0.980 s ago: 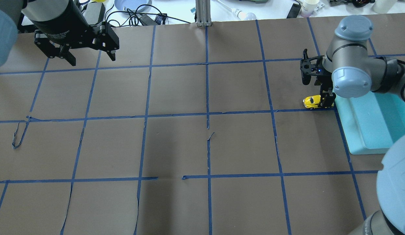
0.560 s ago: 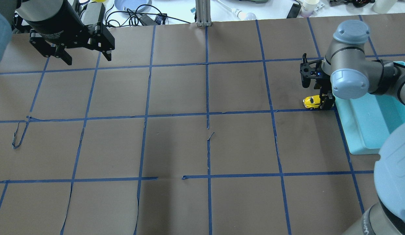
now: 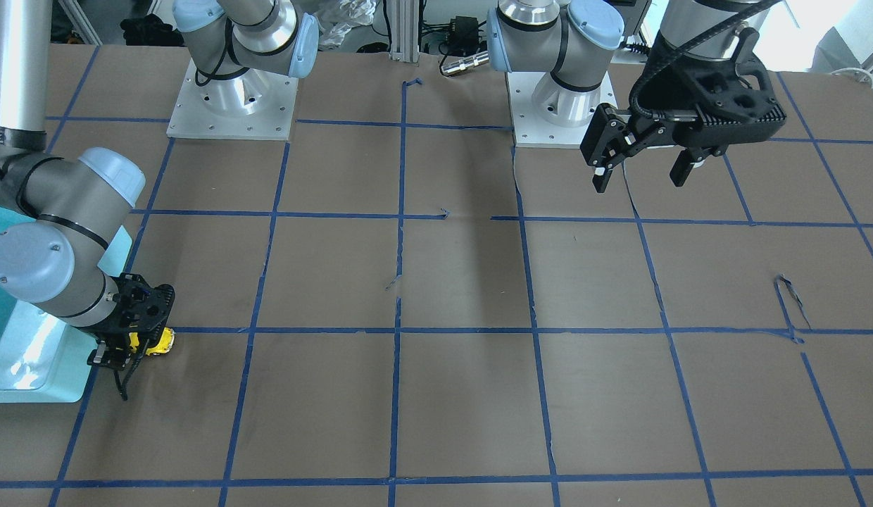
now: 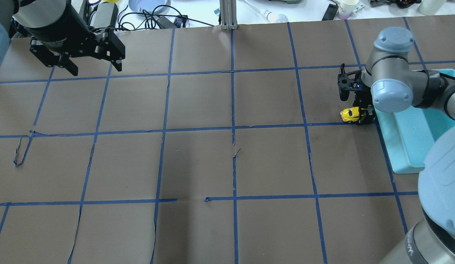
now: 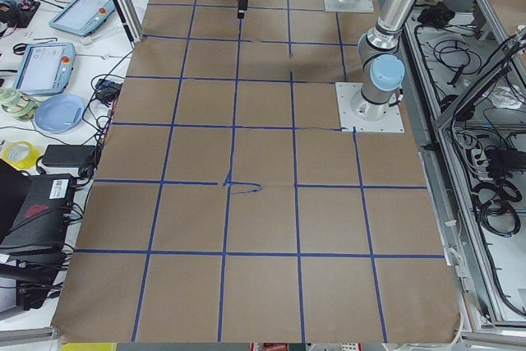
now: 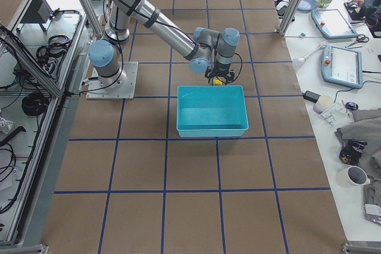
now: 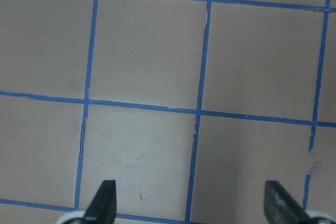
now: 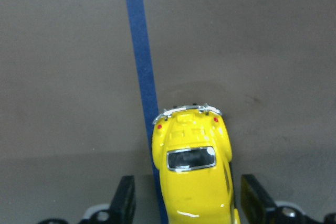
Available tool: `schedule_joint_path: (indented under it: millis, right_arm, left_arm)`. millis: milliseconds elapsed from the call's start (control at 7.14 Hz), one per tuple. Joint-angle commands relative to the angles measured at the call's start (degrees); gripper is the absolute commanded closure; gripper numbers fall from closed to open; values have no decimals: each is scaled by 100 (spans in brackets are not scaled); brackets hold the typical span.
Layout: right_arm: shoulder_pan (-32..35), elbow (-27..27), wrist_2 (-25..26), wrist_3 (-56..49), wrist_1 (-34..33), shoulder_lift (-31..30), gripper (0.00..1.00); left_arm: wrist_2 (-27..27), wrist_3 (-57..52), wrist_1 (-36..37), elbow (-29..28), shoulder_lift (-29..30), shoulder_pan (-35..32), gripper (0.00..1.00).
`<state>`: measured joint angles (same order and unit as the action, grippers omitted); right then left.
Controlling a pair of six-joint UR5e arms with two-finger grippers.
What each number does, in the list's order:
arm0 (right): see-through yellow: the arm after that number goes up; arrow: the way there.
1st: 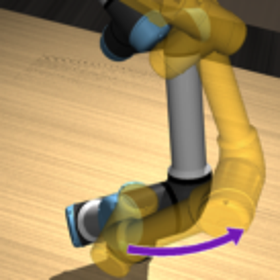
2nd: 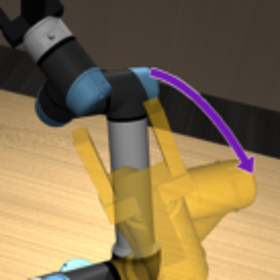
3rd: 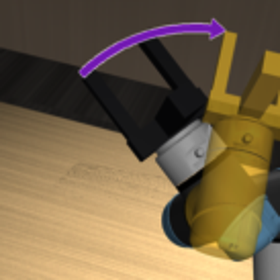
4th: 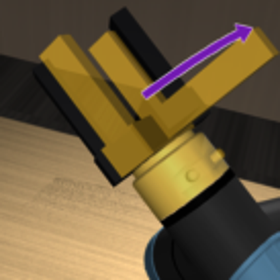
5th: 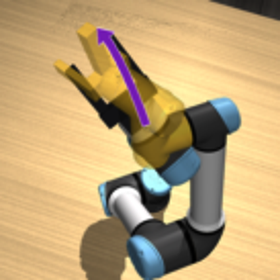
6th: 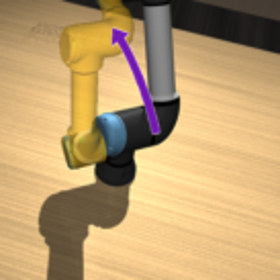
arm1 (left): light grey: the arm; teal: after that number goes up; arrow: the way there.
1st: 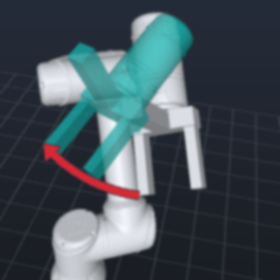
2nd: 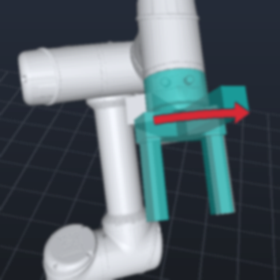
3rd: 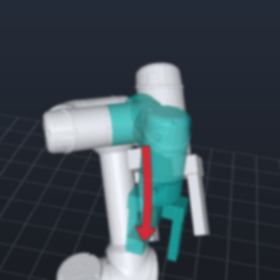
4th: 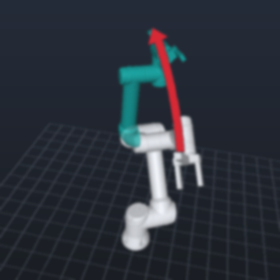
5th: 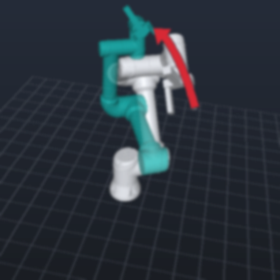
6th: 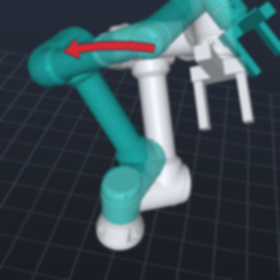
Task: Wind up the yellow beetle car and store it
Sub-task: 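Close the right gripper on the yellow car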
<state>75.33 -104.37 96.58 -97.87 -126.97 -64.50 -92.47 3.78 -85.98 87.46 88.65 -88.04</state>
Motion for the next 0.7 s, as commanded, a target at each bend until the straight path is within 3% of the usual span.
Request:
schedule_joint_path:
  millis: [0,280,560]
  right_arm:
    - [0,31,-51,57,14,-53,100]
    - [87,250,-348,84,233,-254,100]
    - [367,757,-641,564,1318,-649,100]
  left_arm:
    - [1,-9,11,8,-6,23,0]
    - [1,-9,11,8,-6,23,0]
    - [10,-9,11,8,-6,23,0]
